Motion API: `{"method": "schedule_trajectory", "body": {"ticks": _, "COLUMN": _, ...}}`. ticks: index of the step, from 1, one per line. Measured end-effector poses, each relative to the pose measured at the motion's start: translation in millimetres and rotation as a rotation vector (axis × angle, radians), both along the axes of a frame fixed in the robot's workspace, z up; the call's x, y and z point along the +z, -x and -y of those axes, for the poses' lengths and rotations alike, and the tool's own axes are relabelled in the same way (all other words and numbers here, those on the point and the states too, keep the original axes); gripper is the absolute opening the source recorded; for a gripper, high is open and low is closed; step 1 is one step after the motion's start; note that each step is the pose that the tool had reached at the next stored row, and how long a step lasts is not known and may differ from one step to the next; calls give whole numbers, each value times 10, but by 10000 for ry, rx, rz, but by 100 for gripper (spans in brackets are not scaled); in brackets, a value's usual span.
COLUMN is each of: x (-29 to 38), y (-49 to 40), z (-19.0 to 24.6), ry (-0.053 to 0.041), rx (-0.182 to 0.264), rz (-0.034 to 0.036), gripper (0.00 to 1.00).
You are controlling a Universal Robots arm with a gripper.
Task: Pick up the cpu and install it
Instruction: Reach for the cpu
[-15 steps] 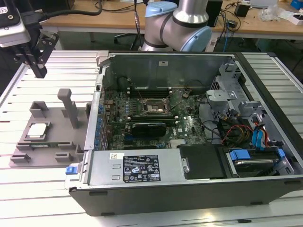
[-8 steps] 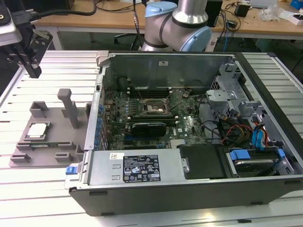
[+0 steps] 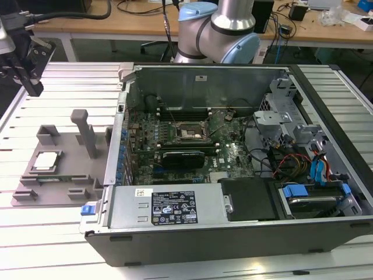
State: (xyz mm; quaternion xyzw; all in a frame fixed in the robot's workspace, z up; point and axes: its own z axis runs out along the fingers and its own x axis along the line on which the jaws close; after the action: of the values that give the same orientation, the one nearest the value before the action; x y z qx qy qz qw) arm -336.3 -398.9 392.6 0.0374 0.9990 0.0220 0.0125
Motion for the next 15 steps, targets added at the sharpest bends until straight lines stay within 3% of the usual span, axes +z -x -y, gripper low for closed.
{"method": "schedule_trajectory", "body": {"ticks": 8, "x": -7, "y": 156, "z": 0, "ry": 0, "rx": -1, "rz": 0, "gripper": 11}}
{"method": "schedule_trajectory", "body": {"ticks": 12, "x": -10, "y": 298, "z": 0, "ry": 0, "rx": 0, "rz": 0, "gripper": 11}}
{"method": "schedule_trajectory", "body": {"ticks": 15, "x": -11, "y": 357, "z": 0, "ry": 0, "rx": 0, "rz": 0, "gripper": 11}}
